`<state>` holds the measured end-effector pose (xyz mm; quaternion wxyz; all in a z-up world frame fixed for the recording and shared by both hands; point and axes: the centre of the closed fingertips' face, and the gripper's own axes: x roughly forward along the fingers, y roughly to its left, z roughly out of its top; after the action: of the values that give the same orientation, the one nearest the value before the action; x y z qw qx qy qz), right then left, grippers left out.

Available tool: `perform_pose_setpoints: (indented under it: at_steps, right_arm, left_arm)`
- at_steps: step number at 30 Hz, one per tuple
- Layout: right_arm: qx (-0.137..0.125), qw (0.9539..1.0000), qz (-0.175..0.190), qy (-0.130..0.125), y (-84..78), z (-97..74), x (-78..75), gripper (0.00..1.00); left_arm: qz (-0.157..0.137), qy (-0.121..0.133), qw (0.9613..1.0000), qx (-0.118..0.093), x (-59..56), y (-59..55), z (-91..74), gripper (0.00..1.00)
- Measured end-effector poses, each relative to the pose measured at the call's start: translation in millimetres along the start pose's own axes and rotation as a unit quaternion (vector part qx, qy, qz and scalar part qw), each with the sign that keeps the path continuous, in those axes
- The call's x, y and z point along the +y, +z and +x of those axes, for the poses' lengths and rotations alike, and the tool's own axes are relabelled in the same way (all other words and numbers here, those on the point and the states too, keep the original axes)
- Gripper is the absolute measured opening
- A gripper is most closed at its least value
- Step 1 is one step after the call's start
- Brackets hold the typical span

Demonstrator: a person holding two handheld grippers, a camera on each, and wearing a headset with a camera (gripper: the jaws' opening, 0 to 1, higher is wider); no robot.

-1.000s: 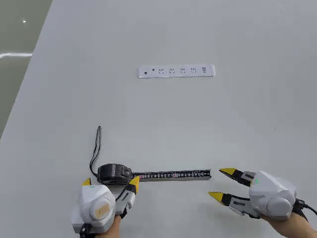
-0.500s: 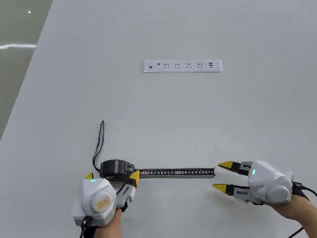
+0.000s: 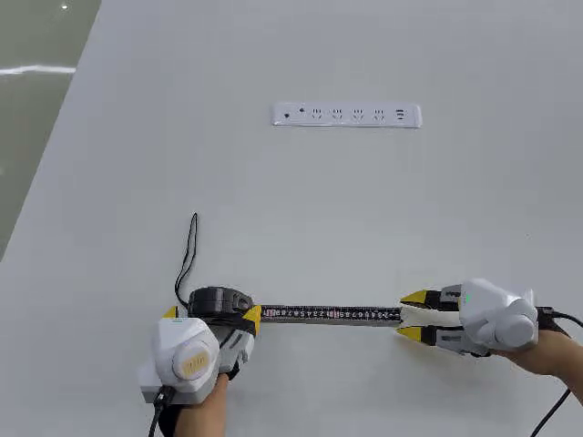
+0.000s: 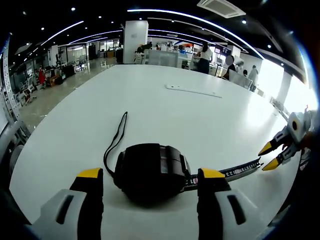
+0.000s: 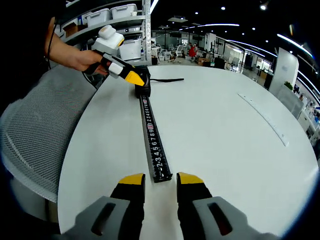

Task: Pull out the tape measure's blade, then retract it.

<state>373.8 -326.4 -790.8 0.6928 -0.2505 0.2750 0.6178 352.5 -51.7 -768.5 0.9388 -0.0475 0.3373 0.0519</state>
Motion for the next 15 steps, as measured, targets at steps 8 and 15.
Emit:
perform_pose_setpoints:
  at_steps: [8,15]
  right_arm:
    - [0.012,0.9990,-0.028,0.032,-1.8,6.6,3.8,0.20]
    - [0.008,0.9990,-0.032,0.028,-2.0,7.1,0.4,0.15]
  left_arm:
    - [0.003,0.002,1.0000,0.001,-0.2,0.9,2.2,0.74]
    - [-0.005,0.007,1.0000,0.000,0.7,-0.9,4.2,0.74]
